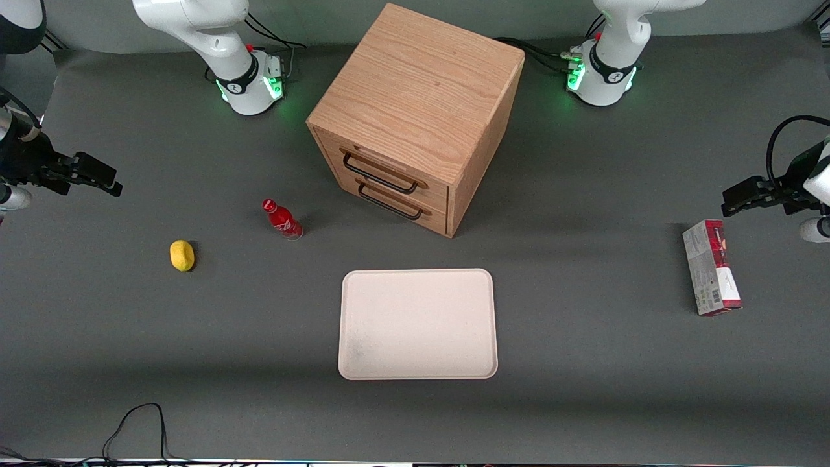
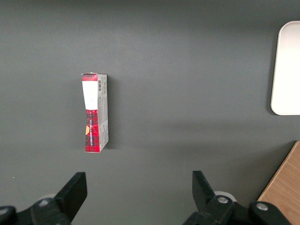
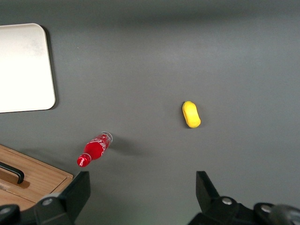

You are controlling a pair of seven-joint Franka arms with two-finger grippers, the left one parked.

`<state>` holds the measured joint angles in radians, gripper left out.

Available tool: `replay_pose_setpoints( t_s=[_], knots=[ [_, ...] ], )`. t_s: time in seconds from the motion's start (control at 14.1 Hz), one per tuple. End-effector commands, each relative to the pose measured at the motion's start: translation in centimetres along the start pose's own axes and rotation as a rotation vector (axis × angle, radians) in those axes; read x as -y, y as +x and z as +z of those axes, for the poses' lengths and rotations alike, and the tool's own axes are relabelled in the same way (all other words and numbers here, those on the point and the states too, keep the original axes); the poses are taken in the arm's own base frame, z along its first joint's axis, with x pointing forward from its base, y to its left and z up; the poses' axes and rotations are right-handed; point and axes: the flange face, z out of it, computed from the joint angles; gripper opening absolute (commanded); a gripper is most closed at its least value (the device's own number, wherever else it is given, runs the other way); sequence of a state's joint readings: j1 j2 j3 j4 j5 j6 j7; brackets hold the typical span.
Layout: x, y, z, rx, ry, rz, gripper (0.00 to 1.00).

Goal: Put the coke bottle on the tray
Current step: 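Move the right gripper down toward the red Coca-Cola bottle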

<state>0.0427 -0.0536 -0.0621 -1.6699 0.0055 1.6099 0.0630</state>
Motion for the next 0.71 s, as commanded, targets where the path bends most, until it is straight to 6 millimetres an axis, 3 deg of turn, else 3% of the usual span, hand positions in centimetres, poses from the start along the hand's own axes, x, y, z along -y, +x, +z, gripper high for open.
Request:
replay_pose_setpoints(
  t_s=[0.0,0.42,0.64],
  knots=[
    [0.5,-0.5,0.1,-0.005,0.018,0.018,1.00],
    [1.7,-0.4,0.9,0.011,0.018,0.003,1.00],
    [6.0,-0.6,2.3,0.046,0.042,-0.023,1.00]
  ],
)
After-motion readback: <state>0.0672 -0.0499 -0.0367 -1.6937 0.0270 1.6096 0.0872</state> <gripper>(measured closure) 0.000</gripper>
